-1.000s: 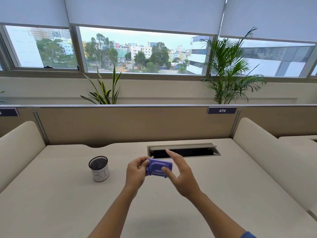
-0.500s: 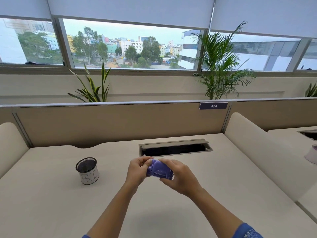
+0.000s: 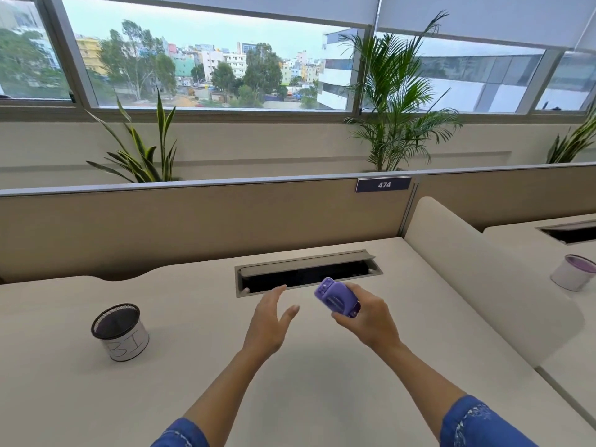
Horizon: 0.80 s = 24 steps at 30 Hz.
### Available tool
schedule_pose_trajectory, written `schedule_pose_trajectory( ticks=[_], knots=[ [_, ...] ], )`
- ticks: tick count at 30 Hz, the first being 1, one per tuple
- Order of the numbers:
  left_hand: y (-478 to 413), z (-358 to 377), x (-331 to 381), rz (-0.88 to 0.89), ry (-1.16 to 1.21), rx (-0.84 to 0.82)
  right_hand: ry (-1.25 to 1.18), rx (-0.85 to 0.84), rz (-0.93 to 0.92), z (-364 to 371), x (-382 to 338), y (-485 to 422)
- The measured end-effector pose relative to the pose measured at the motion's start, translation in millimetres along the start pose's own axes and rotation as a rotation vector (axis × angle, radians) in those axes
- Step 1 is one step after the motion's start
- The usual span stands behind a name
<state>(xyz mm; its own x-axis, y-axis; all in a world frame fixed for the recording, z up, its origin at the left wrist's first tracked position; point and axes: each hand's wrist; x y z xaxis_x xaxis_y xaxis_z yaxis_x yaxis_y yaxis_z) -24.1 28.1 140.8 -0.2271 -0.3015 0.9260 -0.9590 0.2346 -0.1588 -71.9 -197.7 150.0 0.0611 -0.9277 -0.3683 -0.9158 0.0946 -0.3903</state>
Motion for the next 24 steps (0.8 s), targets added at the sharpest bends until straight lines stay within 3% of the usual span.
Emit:
schedule_pose_trajectory(
  ticks=[9,15,24],
  knots=[
    [-33.1,38.6,-69.1,-0.030,-0.488,-0.294,0.017,-0.090,0.400,22.4,106.1,-26.8],
    [-46.6,64.8,-104.4,-0.098,-0.556,-0.429,0.011,-0.128,0.603,43.5,160.8,-40.4],
    [-59.9,89.0,-137.4,-0.074,-0.578,-0.431,0.035,-0.133,0.647,58.8,207.8,-68.7]
  ],
)
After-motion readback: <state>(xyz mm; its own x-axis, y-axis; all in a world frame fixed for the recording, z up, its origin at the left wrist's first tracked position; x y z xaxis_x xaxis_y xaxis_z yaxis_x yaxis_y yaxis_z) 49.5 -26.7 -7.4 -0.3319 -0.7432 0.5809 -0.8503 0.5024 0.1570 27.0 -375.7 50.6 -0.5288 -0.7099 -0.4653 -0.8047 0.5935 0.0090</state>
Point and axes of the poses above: each hand's wrist, its own y-axis away from the middle knuckle, its own z-axis out of the palm, x = y × z, and after that the axes turned 15 degrees about y, right-handed
